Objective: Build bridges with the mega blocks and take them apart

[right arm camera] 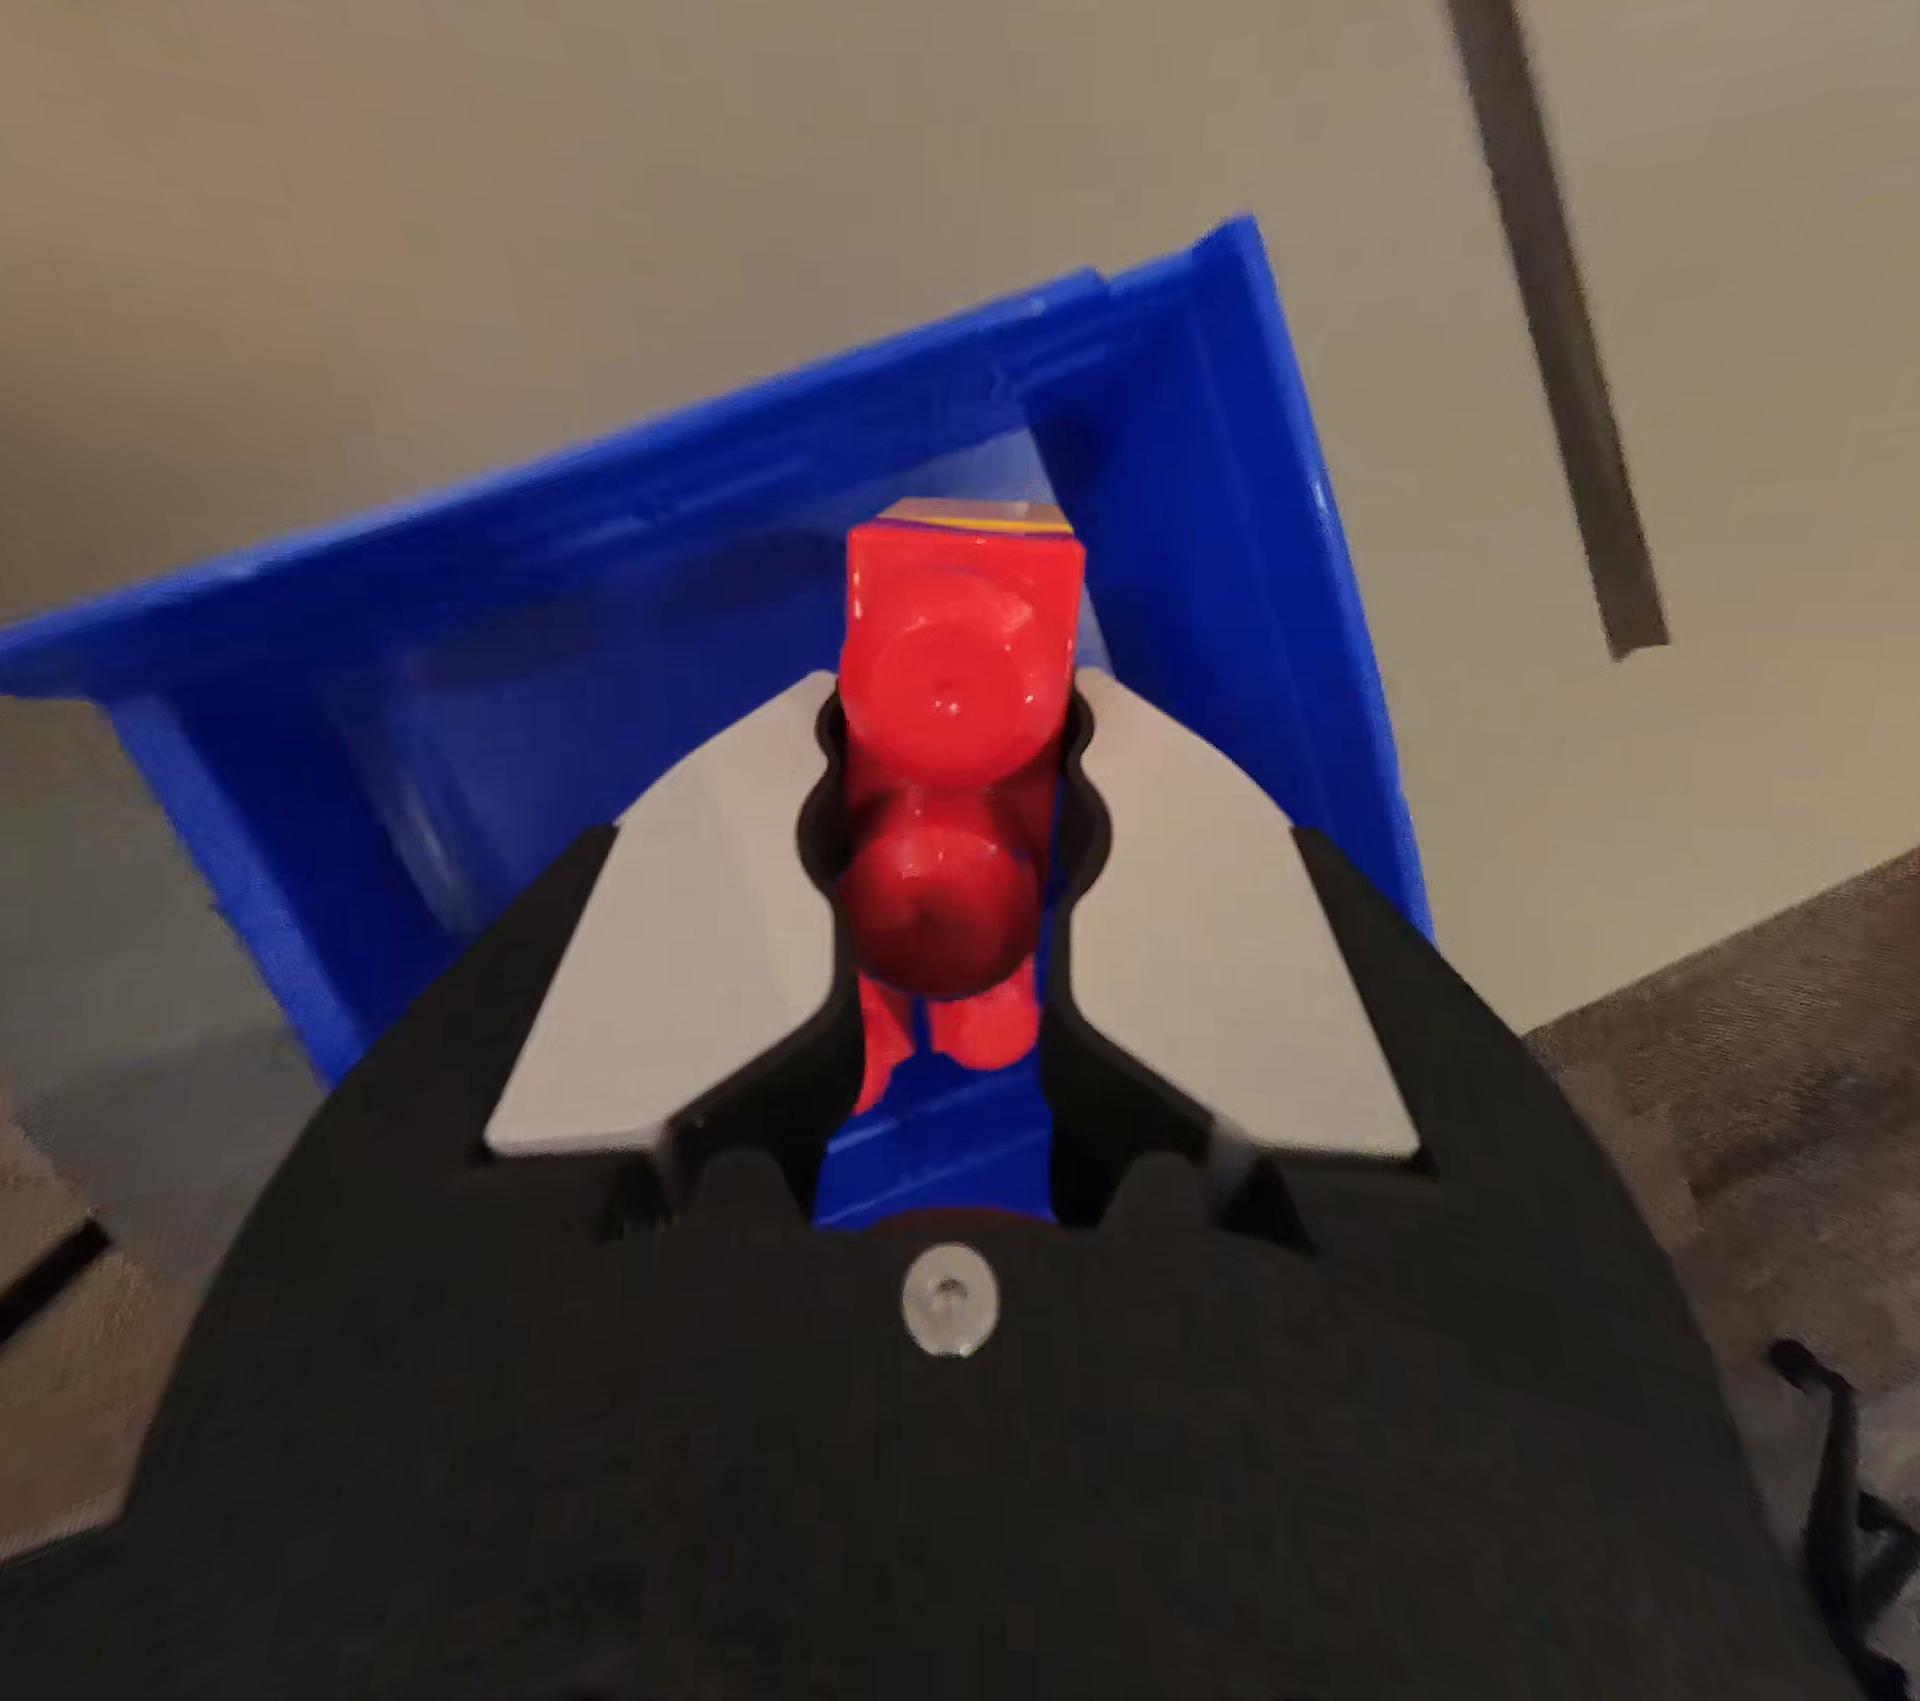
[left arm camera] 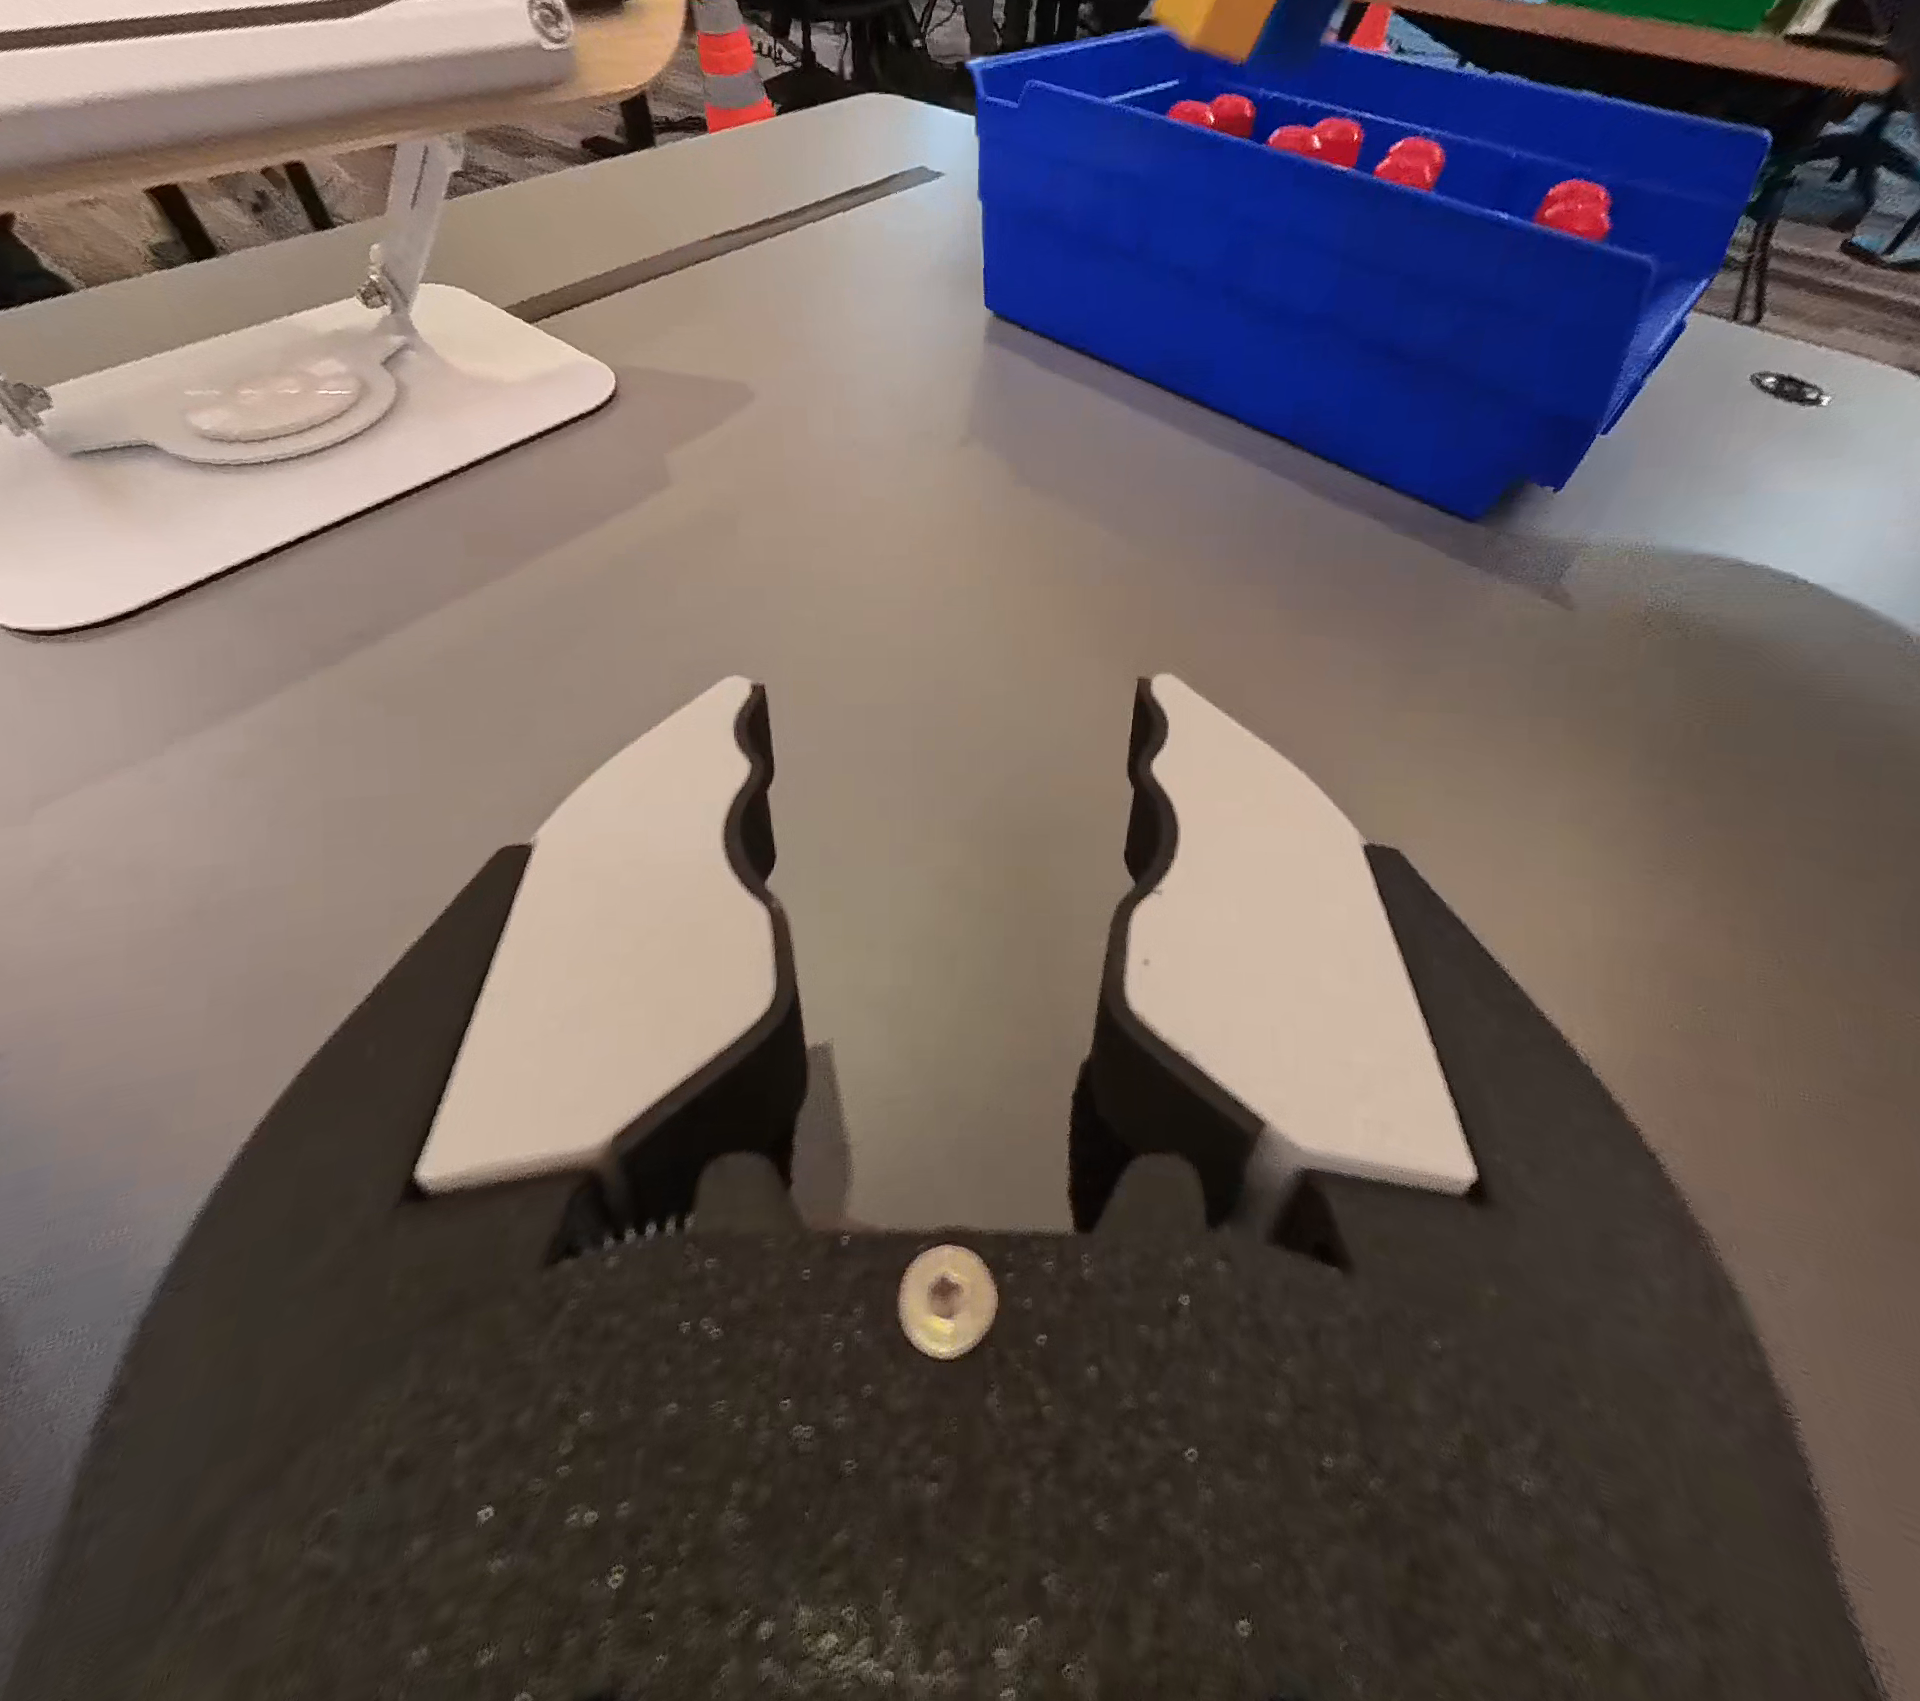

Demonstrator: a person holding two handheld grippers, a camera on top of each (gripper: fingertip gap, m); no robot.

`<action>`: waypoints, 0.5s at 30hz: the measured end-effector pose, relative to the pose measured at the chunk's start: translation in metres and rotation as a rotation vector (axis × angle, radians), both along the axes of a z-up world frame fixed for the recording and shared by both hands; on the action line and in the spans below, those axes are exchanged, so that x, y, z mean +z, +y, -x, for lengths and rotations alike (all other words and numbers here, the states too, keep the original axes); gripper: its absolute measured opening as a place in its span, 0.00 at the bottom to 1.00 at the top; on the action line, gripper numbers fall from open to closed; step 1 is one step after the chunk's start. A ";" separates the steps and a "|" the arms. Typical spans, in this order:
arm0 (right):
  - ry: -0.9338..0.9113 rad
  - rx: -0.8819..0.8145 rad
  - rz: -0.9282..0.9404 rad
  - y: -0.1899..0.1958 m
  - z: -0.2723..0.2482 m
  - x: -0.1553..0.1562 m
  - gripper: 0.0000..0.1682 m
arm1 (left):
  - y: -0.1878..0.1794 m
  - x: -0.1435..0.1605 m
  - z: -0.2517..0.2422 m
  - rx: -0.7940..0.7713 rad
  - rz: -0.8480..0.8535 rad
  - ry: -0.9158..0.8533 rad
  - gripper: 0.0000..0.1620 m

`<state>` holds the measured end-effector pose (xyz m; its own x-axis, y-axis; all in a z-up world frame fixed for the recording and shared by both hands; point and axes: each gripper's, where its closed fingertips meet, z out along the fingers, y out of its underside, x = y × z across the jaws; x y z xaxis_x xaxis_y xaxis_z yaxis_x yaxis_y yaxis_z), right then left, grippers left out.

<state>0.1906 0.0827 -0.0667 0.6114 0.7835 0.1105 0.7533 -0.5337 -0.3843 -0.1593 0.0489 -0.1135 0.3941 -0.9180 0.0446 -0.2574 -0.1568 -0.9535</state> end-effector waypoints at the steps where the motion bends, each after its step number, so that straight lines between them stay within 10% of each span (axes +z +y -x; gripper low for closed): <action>1: -0.030 0.012 0.039 0.009 -0.007 -0.014 0.23 | -0.002 -0.001 -0.001 0.000 -0.008 0.008 0.40; 15: -0.259 0.257 0.200 0.047 -0.008 -0.102 0.23 | -0.012 -0.008 0.003 0.049 -0.047 0.046 0.40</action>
